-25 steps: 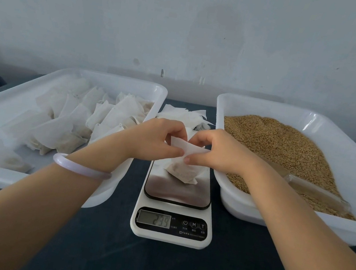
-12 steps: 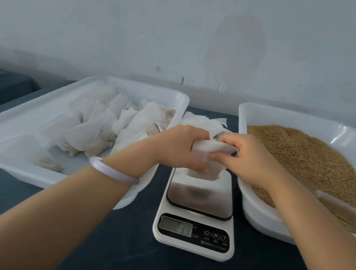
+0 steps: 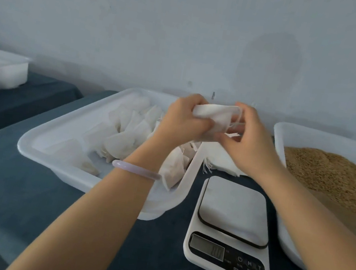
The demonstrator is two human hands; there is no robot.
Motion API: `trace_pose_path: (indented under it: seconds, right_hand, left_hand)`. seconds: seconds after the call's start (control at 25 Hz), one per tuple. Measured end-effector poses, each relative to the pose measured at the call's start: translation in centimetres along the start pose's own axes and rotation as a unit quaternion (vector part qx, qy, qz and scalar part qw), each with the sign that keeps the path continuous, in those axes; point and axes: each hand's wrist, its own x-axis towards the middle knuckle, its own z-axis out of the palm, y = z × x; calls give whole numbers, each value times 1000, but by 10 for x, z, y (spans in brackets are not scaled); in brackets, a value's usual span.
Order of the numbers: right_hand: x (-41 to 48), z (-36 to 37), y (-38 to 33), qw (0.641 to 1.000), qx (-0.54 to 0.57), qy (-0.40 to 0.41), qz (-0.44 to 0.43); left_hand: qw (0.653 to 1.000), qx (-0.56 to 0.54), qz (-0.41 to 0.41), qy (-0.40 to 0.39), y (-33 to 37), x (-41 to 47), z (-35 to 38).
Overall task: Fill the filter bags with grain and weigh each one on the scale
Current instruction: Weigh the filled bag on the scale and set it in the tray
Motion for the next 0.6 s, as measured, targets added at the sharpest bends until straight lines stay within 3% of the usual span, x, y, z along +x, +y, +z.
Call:
trace_pose_path:
  seconds: [0.16, 0.28, 0.36, 0.48, 0.6]
  right_hand:
    - [9, 41, -12, 998, -9, -69, 3]
    - [16, 66, -25, 986, -42, -160, -5]
    - [20, 84, -36, 966, -94, -241, -19]
    - [21, 104, -47, 922, -201, -329, -25]
    - [18, 113, -48, 892, -281, -352, -30]
  left_hand:
    - [990, 96, -104, -14, -31, 6, -38]
    - [961, 149, -231, -38, -60, 6, -52]
    - [927, 227, -289, -73, -77, 7, -49]
    - [911, 205, -355, -50, -98, 6, -52]
    - [903, 203, -379, -12, -114, 6, -56]
